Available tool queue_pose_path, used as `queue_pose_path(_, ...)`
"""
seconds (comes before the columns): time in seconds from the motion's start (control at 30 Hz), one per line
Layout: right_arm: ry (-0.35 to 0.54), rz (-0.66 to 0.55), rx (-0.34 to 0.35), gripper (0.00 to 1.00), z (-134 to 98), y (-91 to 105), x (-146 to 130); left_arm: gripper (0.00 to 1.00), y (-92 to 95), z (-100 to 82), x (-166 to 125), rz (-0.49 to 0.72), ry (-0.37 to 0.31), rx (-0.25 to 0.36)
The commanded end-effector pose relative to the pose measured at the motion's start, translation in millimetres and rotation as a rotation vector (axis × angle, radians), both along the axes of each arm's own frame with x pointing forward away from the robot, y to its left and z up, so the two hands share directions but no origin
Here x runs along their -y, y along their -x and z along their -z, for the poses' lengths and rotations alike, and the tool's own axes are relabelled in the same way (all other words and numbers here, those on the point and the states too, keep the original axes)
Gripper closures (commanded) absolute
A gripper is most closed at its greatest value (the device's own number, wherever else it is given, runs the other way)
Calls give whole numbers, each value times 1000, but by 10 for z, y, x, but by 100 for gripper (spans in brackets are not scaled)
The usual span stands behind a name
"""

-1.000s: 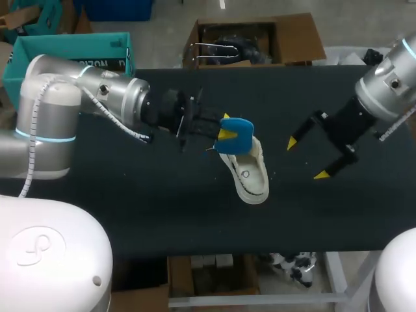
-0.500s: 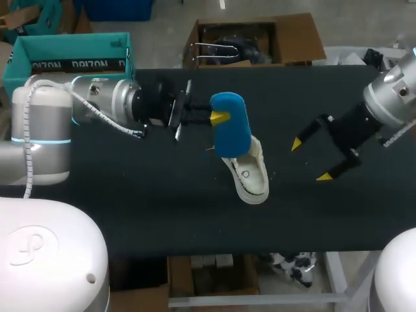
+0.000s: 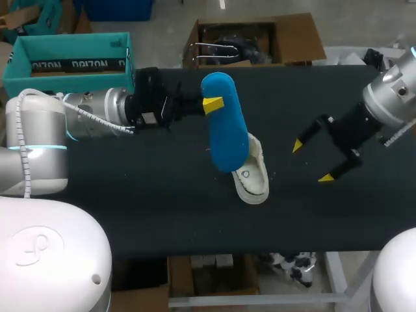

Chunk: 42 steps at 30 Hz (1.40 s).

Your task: Open the shoe tongue, take the insole out of the shoe, put the insole back into the shoe, and pack the shoe into the shoebox

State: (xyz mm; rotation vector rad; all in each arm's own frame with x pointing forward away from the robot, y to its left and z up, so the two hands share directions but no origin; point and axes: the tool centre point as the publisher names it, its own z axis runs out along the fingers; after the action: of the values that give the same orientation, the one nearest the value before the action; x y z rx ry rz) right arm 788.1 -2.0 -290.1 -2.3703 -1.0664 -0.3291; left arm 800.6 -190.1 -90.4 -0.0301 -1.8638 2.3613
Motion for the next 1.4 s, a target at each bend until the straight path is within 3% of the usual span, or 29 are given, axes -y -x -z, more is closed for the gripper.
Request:
queue_pose_path(0.03, -4, -5, -2, 0, 23, -29, 18, 100, 30, 22, 28, -25, -10, -112)
queue_pose_path(0.23, -21, 22, -17, 0, 42, -59, 61, 100, 26, 23, 37, -19, -34, -117)
queue_pose_path(0.5, -147, 76, -98, 0, -74, -44, 80, 100, 26, 23, 37, -19, -34, -117)
queue_pose_path(0.97, -126, 71, -87, 0, -98, -45, 52, 100, 26, 23, 37, -19, -34, -117)
queue_pose_path(1.1, -208, 178, -156, 0, -169, -150, -94, 100, 26, 23, 37, -19, -34, -117)
queue_pose_path(1.3, -327, 301, -289, 0, -240, -116, -289, 100, 26, 23, 37, -19, -34, -117)
queue_pose_path(1.4, -327, 301, -289, 0, -240, -116, -289, 100, 26, 23, 37, -19, -34, -117)
